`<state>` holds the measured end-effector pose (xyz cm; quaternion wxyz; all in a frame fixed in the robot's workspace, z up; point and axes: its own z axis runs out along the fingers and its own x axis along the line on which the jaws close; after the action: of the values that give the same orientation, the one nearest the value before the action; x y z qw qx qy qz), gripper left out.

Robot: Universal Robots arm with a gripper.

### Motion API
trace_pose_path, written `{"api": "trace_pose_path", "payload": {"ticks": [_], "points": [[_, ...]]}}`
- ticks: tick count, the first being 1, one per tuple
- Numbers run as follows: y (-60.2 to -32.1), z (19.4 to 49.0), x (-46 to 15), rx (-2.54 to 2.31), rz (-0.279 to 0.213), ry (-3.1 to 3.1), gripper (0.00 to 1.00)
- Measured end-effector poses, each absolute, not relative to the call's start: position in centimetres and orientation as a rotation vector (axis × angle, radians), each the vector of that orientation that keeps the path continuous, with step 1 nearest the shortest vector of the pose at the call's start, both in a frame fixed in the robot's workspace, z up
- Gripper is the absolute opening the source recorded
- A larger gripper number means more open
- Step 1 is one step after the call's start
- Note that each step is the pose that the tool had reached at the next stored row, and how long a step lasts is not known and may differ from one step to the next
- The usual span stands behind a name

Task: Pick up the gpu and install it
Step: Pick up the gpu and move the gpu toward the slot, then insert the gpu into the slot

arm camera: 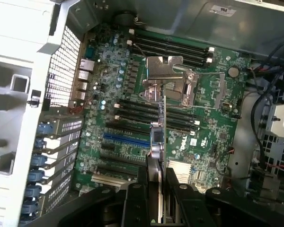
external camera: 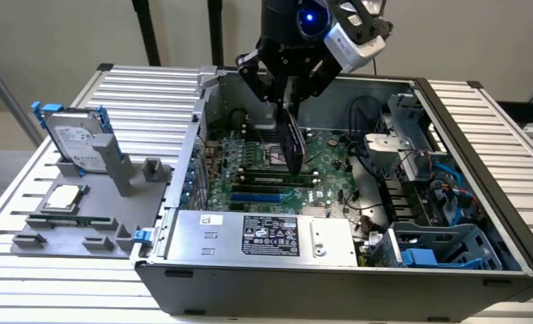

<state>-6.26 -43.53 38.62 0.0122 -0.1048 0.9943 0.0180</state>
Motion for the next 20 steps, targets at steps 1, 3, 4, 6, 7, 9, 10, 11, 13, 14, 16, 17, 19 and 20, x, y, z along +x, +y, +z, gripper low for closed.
{"api": "trace_pose_path", "payload": {"ticks": [1, 3, 4, 6, 7, 9, 10, 11, 13, 14, 16, 17, 19, 20], "points": [[-43.5, 38.6, -6.3, -0.354, 0.057, 3.097, 0.00], [-43.5, 38.4, -6.3, -0.412, 0.057, 3.089, 0.00], [-43.5, 38.4, -6.3, -0.439, 0.057, 3.085, 0.00], [-43.5, 38.2, -6.3, -0.495, 0.057, 3.075, 0.00], [-43.5, 38.2, -6.3, -0.523, 0.057, 3.069, 0.00], [-43.5, 38.1, -6.3, -0.578, 0.057, 3.056, 0.00], [-43.5, 38.0, -6.3, -0.605, 0.057, 3.050, 0.00], [-43.5, 37.9, -6.3, -0.635, 0.057, 3.042, 0.00], [-43.5, 37.8, -6.3, -0.689, 0.057, 3.028, 0.00], [-43.5, 37.7, -6.3, -0.716, 0.057, 3.020, 0.00], [-43.5, 37.6, -6.3, -0.769, 0.056, 3.003, 0.00], [-43.5, 37.5, -6.3, -0.796, 0.056, 2.995, 0.00], [-43.5, 37.4, -6.3, -0.850, 0.056, 2.979, 0.00], [-43.5, 37.4, -6.3, -0.877, 0.057, 2.970, 0.00]]}}
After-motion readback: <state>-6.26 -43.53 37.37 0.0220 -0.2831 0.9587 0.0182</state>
